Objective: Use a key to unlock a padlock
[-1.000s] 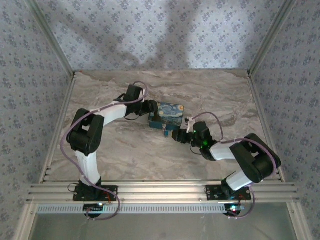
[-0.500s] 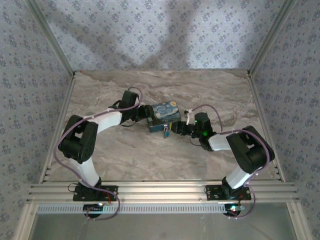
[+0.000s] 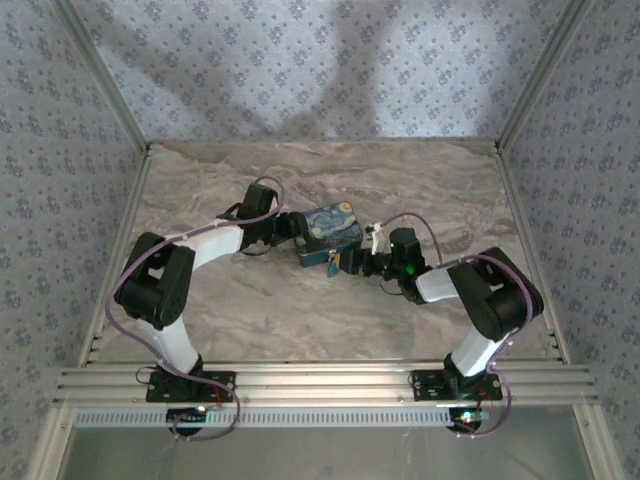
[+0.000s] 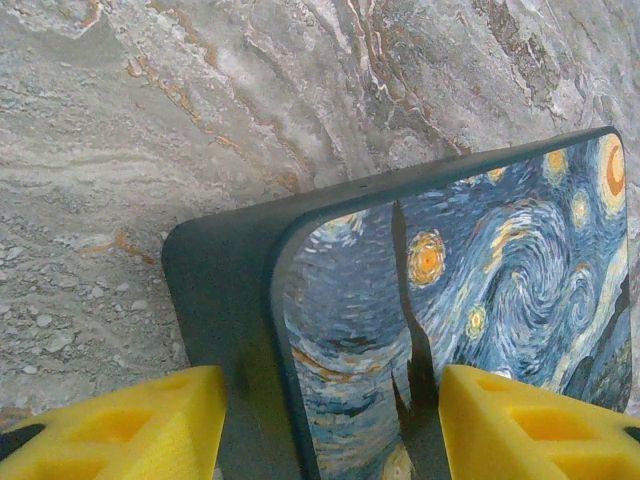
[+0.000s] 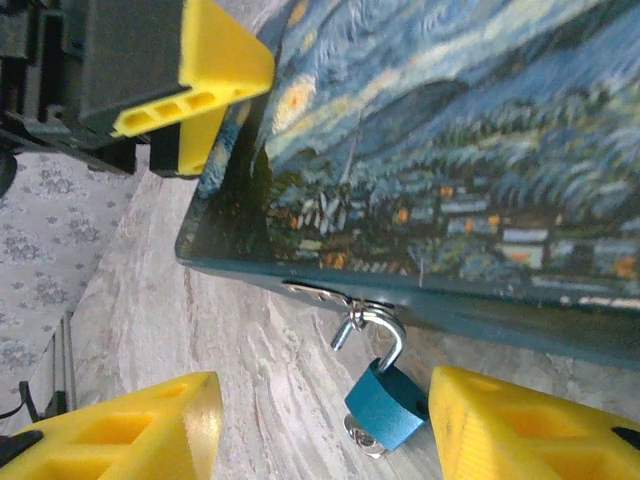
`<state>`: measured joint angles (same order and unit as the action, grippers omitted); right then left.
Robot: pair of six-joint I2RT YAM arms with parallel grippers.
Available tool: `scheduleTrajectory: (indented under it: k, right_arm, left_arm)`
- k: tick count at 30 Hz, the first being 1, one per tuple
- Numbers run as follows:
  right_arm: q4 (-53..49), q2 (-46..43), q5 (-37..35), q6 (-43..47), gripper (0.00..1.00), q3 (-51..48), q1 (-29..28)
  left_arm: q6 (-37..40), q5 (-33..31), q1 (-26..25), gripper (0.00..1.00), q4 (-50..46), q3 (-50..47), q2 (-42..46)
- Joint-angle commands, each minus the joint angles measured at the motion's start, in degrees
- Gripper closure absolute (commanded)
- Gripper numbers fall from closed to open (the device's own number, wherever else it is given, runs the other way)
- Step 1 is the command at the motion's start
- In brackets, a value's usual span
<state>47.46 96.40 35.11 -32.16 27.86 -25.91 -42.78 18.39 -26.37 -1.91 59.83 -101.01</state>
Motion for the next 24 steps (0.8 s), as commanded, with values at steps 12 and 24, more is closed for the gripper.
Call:
scheduleTrajectory:
  k: [12, 24]
  right_arm:
    - [5.04, 8.68, 2.88, -2.55, 0.41, 5.06, -1.71]
    - [7.33, 10.83, 4.24, -3.33, 0.50, 5.18, -1.97]
  left_arm:
    - [-0.50, -1.18, -0.88, 0.42, -4.06, -1.86, 0.46]
    - [-1.12, -1.25, -1.03, 0.42, -3.62, -1.96, 0.64]
